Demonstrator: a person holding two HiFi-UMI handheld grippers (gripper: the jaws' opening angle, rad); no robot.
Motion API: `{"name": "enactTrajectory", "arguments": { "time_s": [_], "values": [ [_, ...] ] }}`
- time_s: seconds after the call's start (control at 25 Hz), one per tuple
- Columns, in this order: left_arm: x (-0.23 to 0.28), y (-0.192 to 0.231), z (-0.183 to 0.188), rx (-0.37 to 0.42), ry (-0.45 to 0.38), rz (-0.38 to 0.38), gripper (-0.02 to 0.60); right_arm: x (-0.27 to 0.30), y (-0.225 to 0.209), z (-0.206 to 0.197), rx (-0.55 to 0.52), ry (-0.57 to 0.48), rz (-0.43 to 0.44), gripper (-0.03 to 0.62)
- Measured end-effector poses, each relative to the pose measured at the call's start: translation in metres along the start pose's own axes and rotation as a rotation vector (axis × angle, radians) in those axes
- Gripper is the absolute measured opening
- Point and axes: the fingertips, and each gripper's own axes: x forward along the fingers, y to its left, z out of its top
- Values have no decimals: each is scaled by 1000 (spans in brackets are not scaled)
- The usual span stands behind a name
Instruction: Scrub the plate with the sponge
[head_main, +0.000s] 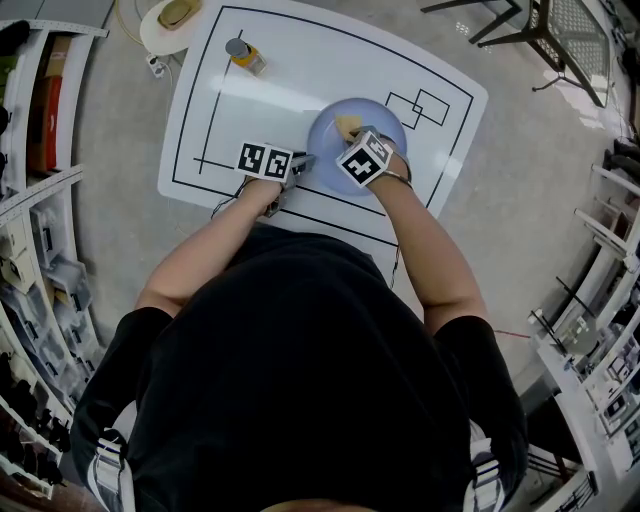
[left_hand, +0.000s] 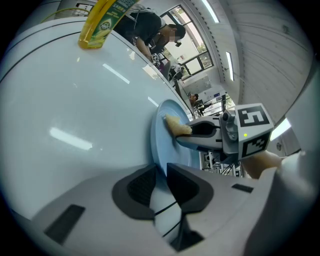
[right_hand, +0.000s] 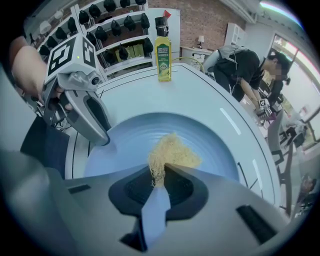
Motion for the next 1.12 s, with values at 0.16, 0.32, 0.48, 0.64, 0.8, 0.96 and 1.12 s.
{"name": "enactTrajectory", "arguments": {
  "time_s": [0.16, 0.32, 0.48, 0.64, 0.8, 0.96, 1.12],
  "values": [
    [0, 0, -1, 1, 0, 0, 75, -1, -12, -4, 28, -3, -21, 55],
    [0, -1, -1, 3, 0, -1, 75, -5, -24, -12, 59, -3, -41, 55],
    [0, -1, -1, 6, 0, -2, 75, -8, -34, -22, 97, 2, -60, 55],
    [0, -2, -1, 10, -2, -1, 75, -12, -40, -35, 130, 15, -75, 55],
    [0, -1, -2, 12, -2, -6, 77, -14, -42, -46, 163, 24, -84, 57],
    [0, -1, -3, 16, -4, -3, 77, -17, -40, -56, 181, 32, -95, 57],
    [0, 0, -3, 15, -6, -3, 77, -18, -36, -65, 188, 44, -101, 57]
  ]
}}
